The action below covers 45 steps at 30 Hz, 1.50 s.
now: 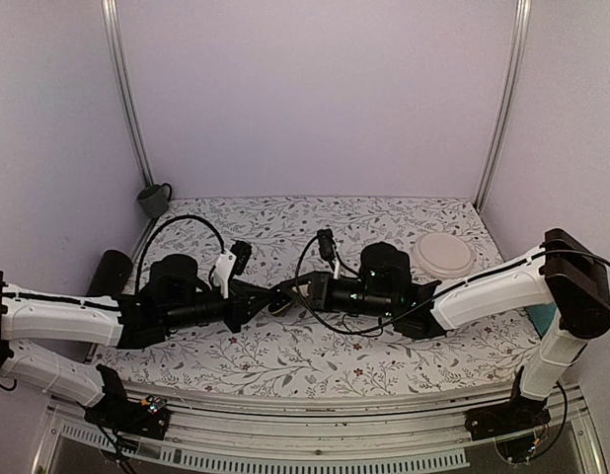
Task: Insert the wireless bluetooth earbuds into the charging case
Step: Insert the right earbud into the right side groove of the charging case.
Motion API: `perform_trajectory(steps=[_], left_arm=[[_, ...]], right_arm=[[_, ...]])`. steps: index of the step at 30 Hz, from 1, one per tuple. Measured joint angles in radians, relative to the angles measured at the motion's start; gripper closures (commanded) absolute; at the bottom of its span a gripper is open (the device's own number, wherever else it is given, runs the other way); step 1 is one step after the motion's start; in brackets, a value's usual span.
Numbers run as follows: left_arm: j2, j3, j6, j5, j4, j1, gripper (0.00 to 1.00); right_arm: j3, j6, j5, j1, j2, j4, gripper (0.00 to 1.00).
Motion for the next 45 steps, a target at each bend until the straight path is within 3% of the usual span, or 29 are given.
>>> perform_trajectory(steps=[17, 45], left_arm=[[-0.002, 0.0, 0.007, -0.011, -0.019, -0.003, 1.0], [0.006, 0.0, 0.007, -0.02, -0.029, -0.003, 1.0]], right_arm=[[0.032, -0.049, 0.07, 0.024, -0.014, -0.113, 0.88], [0.037, -0.045, 0.092, 0.028, -0.014, -0.143, 0.85]])
